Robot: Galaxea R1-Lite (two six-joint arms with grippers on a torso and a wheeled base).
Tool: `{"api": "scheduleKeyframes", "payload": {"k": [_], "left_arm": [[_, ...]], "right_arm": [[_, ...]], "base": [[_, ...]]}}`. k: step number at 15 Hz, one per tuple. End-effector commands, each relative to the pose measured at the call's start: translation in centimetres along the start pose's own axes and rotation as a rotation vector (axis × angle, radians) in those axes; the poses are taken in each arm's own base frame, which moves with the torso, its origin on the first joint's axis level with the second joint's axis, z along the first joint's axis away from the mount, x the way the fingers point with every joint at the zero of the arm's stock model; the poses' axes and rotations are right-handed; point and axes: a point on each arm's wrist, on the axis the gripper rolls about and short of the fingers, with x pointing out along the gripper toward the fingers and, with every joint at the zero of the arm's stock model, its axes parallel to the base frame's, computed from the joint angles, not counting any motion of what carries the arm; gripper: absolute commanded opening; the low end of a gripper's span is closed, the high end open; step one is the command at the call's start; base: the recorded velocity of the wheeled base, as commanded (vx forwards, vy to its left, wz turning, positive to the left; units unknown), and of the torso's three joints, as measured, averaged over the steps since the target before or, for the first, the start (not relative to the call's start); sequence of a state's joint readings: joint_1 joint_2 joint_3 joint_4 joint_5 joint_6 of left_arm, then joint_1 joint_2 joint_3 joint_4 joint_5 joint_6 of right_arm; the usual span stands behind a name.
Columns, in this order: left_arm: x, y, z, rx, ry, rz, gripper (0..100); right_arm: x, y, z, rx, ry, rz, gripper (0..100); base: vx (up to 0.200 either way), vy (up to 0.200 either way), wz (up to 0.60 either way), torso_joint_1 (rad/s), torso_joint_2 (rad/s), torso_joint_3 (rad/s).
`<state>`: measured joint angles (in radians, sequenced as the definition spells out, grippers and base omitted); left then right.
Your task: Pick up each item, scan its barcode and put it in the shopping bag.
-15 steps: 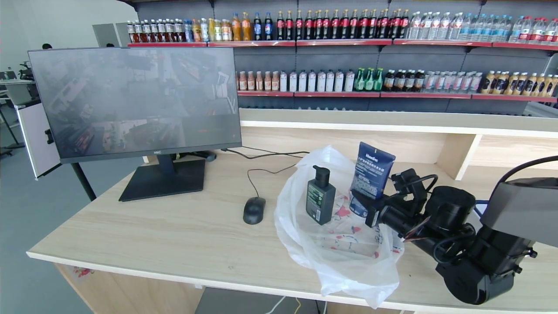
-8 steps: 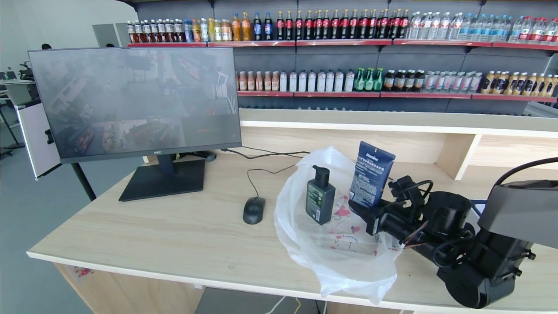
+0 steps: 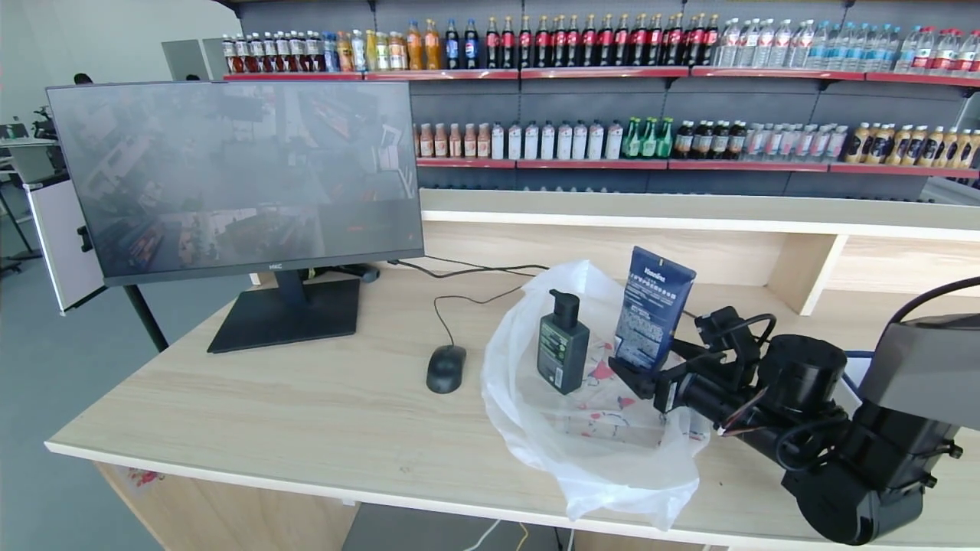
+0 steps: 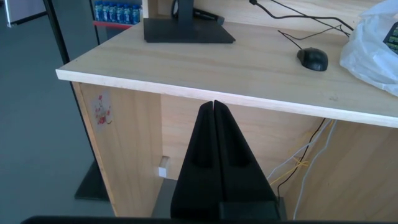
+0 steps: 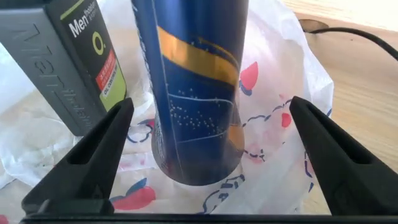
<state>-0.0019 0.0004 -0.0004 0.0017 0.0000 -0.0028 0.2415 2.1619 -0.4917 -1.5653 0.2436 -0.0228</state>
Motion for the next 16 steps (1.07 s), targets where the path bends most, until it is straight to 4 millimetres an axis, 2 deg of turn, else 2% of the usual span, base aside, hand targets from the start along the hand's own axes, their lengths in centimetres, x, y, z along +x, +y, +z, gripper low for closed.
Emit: {"api": "scheduleKeyframes", "payload": {"k": [1,4,7,8,10,11,12,13,14,16], "left_arm": [[0.0,0.0,0.0,0.000,-0.002,0.000,0],[0.0,0.0,0.0,0.000,-0.002,0.000,0],[0.0,0.0,0.0,-0.002,0.000,0.000,0],[0.0,0.0,0.0,0.000,0.000,0.000,0],[0.0,0.0,0.0,0.000,0.000,0.000,0],[0.0,0.0,0.0,0.000,-0.002,0.000,0],[0.0,0.0,0.0,0.000,0.000,0.000,0],[0.0,0.0,0.0,0.000,0.000,0.000,0],[0.0,0.0,0.0,0.000,0.000,0.000,0],[0.0,0.0,0.0,0.000,0.000,0.000,0]], "right_arm": [[-1.0,0.4,1.8,-0.013,-0.048,0.005,100],[-3.1,2.0,3.8,-0.028,-0.092,0.040,100],[-5.2,2.2,6.4,-0.050,-0.174,0.034,100],[-7.1,2.6,7.2,-0.059,-0.198,0.031,100],[-10.0,3.1,7.7,-0.072,-0.209,0.028,100],[-12.6,3.6,7.5,-0.081,-0.204,0.023,100],[-13.6,3.7,7.3,-0.085,-0.201,0.016,100],[-16.3,4.0,6.7,-0.093,-0.188,-0.004,100],[-19.2,3.2,8.8,-0.102,-0.335,-0.101,100],[-22.2,3.1,9.9,-0.059,-0.417,-0.182,100]], "base": [[0.000,0.000,0.00,0.000,0.00,0.000],[0.000,0.000,0.00,0.000,0.00,0.000],[0.000,0.000,0.00,0.000,0.00,0.000],[0.000,0.000,0.00,0.000,0.00,0.000],[0.000,0.000,0.00,0.000,0.00,0.000],[0.000,0.000,0.00,0.000,0.00,0.000],[0.000,0.000,0.00,0.000,0.00,0.000],[0.000,0.000,0.00,0.000,0.00,0.000],[0.000,0.000,0.00,0.000,0.00,0.000],[0.000,0.000,0.00,0.000,0.00,0.000]]}}
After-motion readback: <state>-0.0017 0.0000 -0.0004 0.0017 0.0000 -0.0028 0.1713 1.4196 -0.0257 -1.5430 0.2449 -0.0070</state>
